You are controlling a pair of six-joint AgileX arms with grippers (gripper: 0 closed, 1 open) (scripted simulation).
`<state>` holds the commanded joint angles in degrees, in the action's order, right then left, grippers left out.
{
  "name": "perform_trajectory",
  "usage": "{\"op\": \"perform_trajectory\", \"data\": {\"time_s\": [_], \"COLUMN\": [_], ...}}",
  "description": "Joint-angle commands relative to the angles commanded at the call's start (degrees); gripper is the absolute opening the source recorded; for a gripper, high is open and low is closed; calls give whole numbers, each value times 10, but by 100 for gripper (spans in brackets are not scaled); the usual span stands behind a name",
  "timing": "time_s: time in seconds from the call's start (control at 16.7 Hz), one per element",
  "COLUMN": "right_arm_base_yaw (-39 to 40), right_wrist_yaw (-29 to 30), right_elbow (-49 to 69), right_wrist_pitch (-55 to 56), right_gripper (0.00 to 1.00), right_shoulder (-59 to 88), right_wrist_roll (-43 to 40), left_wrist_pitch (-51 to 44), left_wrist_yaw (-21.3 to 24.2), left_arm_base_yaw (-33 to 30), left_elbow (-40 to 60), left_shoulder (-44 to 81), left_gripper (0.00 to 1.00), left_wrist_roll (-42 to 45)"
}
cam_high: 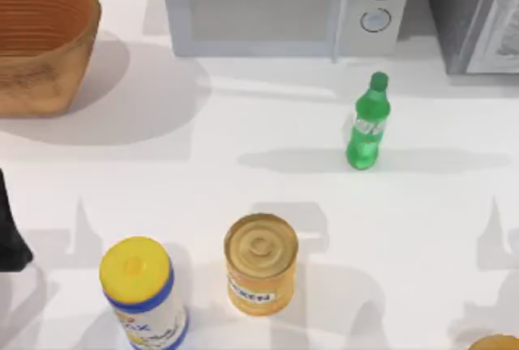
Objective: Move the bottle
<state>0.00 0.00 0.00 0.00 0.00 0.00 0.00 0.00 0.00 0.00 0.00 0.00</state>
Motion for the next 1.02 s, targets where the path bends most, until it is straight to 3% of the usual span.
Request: {"op": "perform_trajectory", "data": {"time_s": [0.24, 0.48, 1.02], "right_arm_base_yaw": [0, 0, 0], "right_wrist_yaw": [0, 0, 0], "right_elbow": [0, 0, 0], "right_wrist_pitch": [0, 0, 0], "right_gripper": [100, 100, 100], "right_shoulder": [0, 0, 0], "right_wrist_roll": [0, 0, 0], "left_wrist_pitch": [5, 38, 213], "left_wrist_yaw": [3, 11, 17], "left_arm_base_yaw": [-12, -69, -254], "left_elbow": [7, 51, 267], "left_shoulder": [18, 127, 639], "left_gripper": [100, 100, 100], "left_wrist_roll": [1, 9, 13]}}
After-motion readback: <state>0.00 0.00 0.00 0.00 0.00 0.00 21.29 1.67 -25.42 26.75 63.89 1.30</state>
